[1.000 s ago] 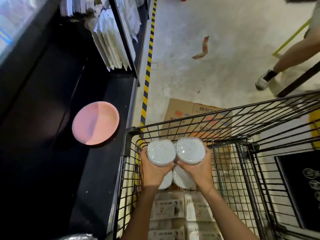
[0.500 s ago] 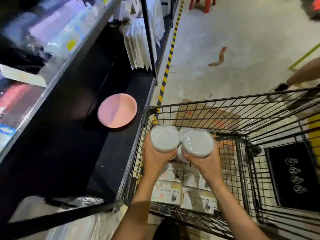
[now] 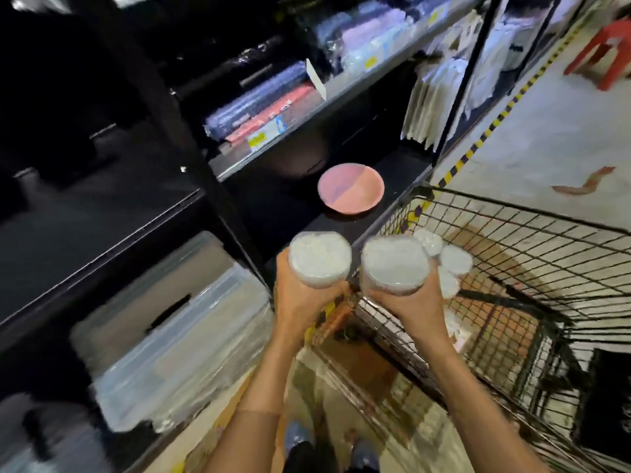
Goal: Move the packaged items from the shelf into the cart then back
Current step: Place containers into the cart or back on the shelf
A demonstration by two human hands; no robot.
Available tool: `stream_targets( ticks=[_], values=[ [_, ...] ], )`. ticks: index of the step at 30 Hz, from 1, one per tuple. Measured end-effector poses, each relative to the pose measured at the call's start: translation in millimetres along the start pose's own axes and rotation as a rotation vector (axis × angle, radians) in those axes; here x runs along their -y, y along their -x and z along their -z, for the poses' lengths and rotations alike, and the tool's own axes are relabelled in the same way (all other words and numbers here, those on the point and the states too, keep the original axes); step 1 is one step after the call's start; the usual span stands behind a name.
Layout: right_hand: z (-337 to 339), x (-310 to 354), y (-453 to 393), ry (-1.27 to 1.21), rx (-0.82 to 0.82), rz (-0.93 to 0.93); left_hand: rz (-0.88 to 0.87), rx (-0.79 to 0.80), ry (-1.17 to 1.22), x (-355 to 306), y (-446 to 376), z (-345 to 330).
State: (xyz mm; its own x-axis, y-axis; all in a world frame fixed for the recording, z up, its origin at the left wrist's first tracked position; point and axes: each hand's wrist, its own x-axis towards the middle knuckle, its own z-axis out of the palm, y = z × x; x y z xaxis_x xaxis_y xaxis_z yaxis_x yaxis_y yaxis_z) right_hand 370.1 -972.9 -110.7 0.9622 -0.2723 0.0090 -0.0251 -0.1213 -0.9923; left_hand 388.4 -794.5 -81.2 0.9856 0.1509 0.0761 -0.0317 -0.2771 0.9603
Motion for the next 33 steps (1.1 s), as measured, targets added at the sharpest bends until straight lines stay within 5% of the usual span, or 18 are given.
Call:
stream_targets(
  ticks=[14,24,33],
  values=[
    [-241,112,122,-0.055,0.651,0.203,0.039,-0.607,-0.097,28,109,309],
    [-421,173,216,-0.153,0.73,0.206,0.098,-0.757,-0.148,63,125,510],
    [-490,208,219,-0.166,0.852,0.338,0.08,-0.695,-0.089,81,87,576]
  ],
)
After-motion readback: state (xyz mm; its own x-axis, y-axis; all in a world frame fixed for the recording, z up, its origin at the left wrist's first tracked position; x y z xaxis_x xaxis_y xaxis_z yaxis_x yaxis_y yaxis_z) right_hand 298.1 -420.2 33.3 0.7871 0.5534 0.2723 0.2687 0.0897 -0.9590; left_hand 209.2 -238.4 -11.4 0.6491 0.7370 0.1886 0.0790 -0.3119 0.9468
